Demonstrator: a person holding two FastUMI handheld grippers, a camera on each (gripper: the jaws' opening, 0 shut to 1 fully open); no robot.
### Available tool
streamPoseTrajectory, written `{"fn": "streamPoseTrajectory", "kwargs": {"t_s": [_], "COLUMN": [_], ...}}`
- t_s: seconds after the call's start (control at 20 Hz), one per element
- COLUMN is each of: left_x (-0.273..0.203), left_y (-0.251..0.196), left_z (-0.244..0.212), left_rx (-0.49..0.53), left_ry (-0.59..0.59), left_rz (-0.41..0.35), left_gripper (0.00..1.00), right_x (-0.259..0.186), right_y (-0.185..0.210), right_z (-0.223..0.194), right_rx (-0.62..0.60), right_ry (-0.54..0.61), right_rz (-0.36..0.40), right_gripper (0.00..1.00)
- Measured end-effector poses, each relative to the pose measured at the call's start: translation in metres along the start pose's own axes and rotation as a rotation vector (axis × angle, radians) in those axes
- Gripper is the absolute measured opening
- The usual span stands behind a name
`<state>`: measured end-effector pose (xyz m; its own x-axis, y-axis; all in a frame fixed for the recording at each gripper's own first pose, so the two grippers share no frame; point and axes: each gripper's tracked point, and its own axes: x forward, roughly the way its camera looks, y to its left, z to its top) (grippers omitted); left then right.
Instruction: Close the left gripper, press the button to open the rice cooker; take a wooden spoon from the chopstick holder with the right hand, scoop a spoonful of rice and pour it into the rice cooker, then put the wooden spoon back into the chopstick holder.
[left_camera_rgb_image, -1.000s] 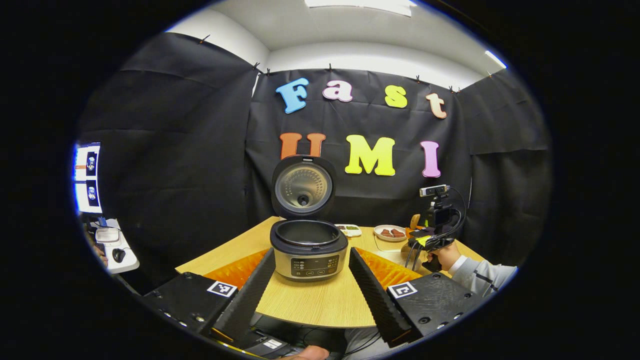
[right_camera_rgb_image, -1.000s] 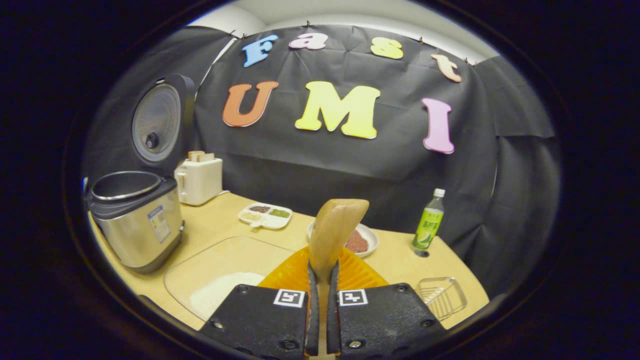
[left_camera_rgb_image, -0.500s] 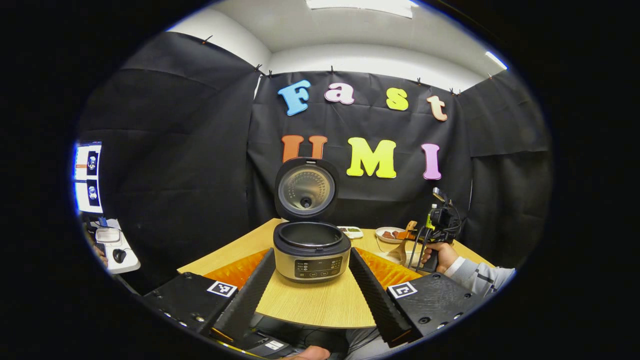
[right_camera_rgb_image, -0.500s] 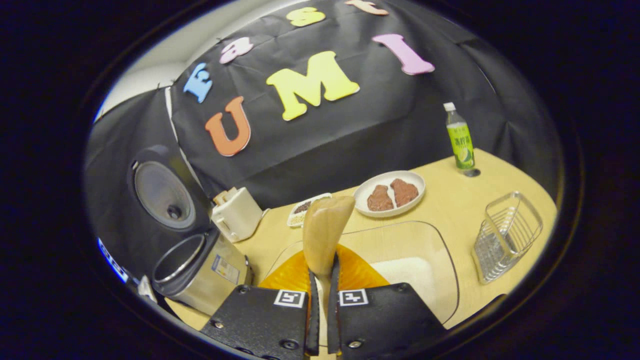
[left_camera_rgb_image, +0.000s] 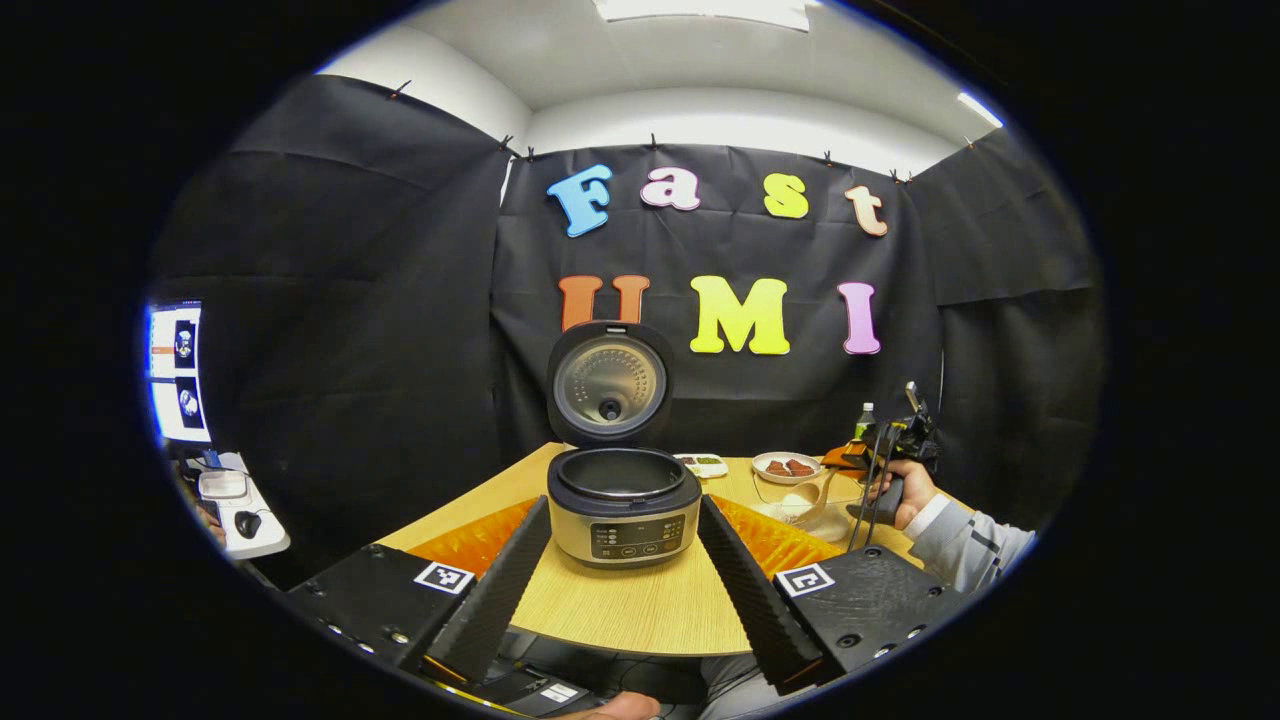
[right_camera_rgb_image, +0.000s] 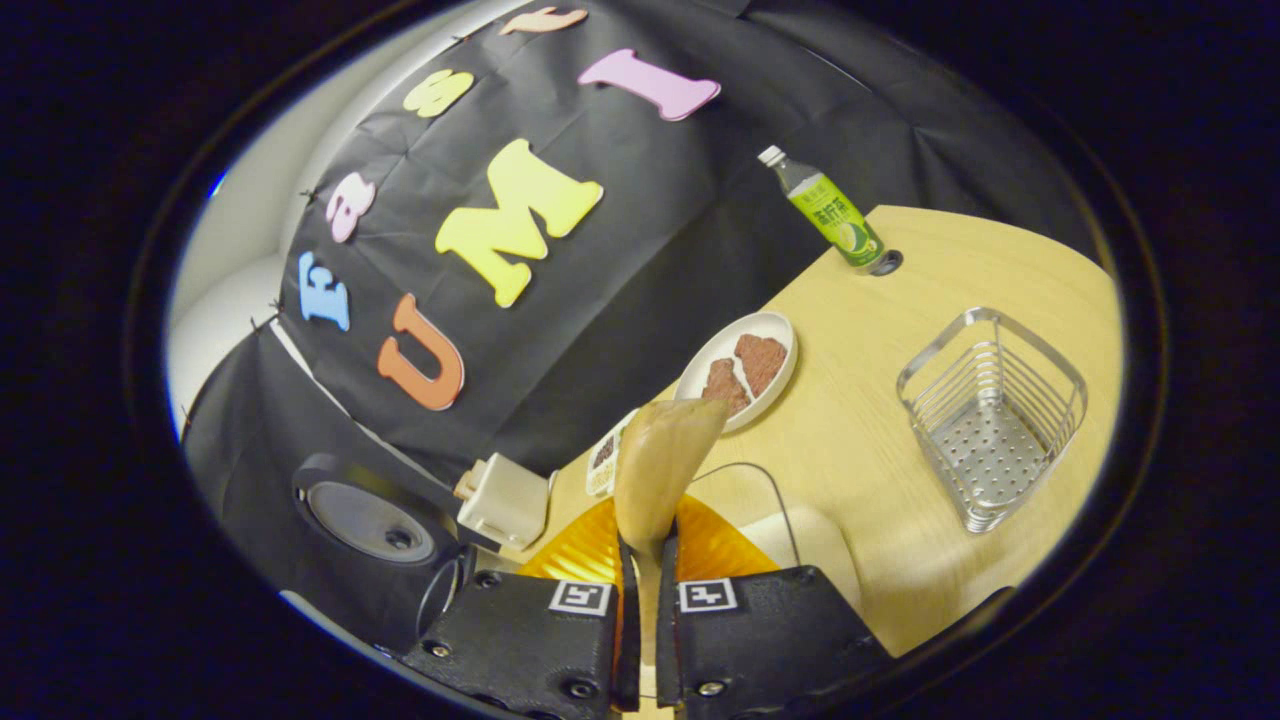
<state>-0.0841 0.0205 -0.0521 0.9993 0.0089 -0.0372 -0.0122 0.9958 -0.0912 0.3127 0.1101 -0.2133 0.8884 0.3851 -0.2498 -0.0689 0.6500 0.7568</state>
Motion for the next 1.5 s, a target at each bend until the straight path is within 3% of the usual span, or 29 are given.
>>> {"fn": "streamPoseTrajectory", "kwargs": {"t_s": [0.2, 0.35, 0.55, 0.8, 1.1, 1.5], "left_x": [-0.003, -0.003, -0.006, -0.016, -0.025, -0.048], "left_y": [-0.004, -0.002, 0.006, 0.019, 0.027, 0.051], "left_z": [0.005, 0.006, 0.006, 0.015, 0.021, 0.031], "left_rx": [0.029, 0.037, 0.028, 0.014, 0.010, 0.027], "left_ry": [-0.017, -0.018, -0.015, -0.036, -0.051, -0.085], "left_rz": [0.001, 0.012, 0.026, 0.042, 0.041, 0.068], "left_gripper": [0.94, 0.95, 0.94, 0.94, 0.94, 0.94], "right_x": [-0.015, -0.026, -0.034, -0.036, -0.037, -0.008], "right_y": [-0.013, -0.013, 0.004, 0.039, 0.107, 0.212], "right_z": [0.025, 0.035, 0.021, 0.008, -0.009, -0.054], "right_rx": [0.164, 0.395, 0.655, 0.664, 0.623, 0.438], "right_ry": [-0.046, -0.070, 0.000, 0.042, 0.074, 0.100], "right_rz": [0.020, 0.084, 0.174, 0.193, 0.230, 0.200], "right_gripper": [0.11, 0.11, 0.11, 0.11, 0.11, 0.11]}}
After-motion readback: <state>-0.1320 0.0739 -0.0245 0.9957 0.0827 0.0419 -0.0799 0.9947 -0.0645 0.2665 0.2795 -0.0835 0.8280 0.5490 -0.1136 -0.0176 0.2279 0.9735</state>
